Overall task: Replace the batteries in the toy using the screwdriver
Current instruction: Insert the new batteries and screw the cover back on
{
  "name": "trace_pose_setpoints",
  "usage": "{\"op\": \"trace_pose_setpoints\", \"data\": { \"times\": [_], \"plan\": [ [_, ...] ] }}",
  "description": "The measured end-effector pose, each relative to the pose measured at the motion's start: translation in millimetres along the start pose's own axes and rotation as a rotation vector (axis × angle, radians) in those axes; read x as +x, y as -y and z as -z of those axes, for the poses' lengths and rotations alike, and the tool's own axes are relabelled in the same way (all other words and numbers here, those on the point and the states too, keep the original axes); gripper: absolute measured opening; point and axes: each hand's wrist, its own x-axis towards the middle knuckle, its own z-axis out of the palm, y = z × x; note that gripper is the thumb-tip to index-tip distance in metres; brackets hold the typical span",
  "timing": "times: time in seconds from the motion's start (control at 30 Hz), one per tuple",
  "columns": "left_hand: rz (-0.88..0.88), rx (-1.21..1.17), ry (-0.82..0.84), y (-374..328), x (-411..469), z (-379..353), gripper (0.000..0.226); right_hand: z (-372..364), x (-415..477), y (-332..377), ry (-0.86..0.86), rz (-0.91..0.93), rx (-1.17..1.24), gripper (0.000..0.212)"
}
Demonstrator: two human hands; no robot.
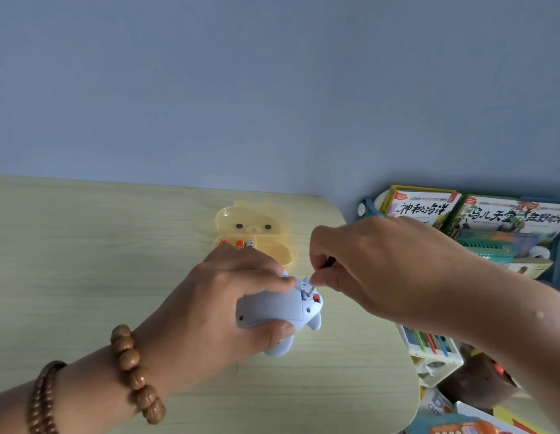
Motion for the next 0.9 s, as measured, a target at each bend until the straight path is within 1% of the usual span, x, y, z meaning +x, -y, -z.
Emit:
{"op": "trace_pose_setpoints", "data": {
  "times": [0.07,0.13,0.23,0.27,0.33,0.4,0.5,0.57,0.67,0.73,0.8,0.9],
  "plan": [
    [-0.009,0.018,0.01,0,1,-1,0.049,0,5,-2,0.002,0.006,-0.036,0.028],
    [-0.013,0.031,0.008,0,2,-2,0.049,-5,8,-2,-0.005,-0.028,-0.086,0.039],
    [-0.016,0.032,-0.001,-1,2,-2,0.047,-14,9,-4,-0.022,-0.083,-0.148,0.048],
    [-0.018,0.033,-0.001,-1,2,-2,0.046,-14,7,-5,-0.003,-0.105,-0.111,0.046],
    [-0.019,0.033,0.003,-1,2,-2,0.045,-10,2,-6,0.055,-0.132,0.016,0.033],
    [-0.016,0.03,0.001,-1,2,-2,0.045,-7,0,-7,0.077,-0.096,0.048,0.022],
    [-0.008,0.026,0.0,-1,2,-2,0.049,-4,1,-8,0.055,-0.085,0.064,0.019],
    [-0.003,0.022,0.0,-2,2,-2,0.048,-3,3,-7,0.058,-0.098,0.065,0.026],
    [-0.005,0.043,0.019,-2,1,-1,0.044,-9,7,-3,0.082,-0.13,-0.049,0.047],
    [-0.02,0.068,0.03,-3,2,0,0.044,-14,7,-4,0.083,-0.136,-0.091,0.051],
    [-0.024,0.072,0.023,-4,2,1,0.043,-12,5,-6,0.097,-0.144,-0.052,0.047],
    [-0.02,0.064,0.017,-3,2,1,0.042,-6,-1,-5,0.126,-0.138,0.053,0.025]
  ]
}}
